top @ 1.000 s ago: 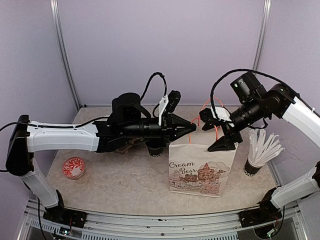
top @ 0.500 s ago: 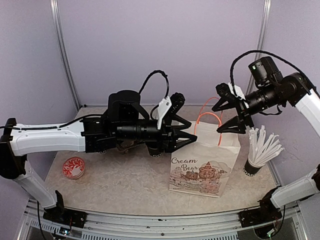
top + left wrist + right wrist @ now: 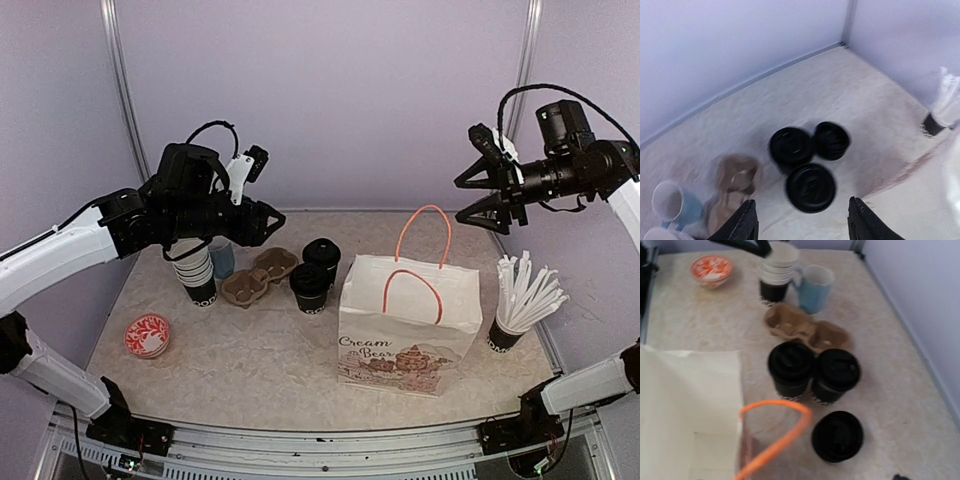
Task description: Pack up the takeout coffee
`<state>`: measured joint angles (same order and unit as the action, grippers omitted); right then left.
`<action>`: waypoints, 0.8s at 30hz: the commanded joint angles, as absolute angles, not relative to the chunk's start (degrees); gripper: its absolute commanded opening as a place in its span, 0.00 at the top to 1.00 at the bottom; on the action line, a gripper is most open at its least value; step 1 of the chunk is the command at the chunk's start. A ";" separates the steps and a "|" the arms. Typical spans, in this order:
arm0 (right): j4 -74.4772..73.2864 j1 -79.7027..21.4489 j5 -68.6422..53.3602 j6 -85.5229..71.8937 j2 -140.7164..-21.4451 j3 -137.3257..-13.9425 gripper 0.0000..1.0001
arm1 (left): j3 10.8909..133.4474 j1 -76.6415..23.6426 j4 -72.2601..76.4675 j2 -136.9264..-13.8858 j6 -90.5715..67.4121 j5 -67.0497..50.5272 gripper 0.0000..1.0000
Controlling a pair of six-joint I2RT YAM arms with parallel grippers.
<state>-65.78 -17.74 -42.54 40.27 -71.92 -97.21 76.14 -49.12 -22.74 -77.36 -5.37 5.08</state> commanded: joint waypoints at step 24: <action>-62.85 -11.29 -40.59 39.20 -77.09 -96.69 0.23 | 99.94 -29.42 -49.66 -121.31 -0.18 -0.24 0.52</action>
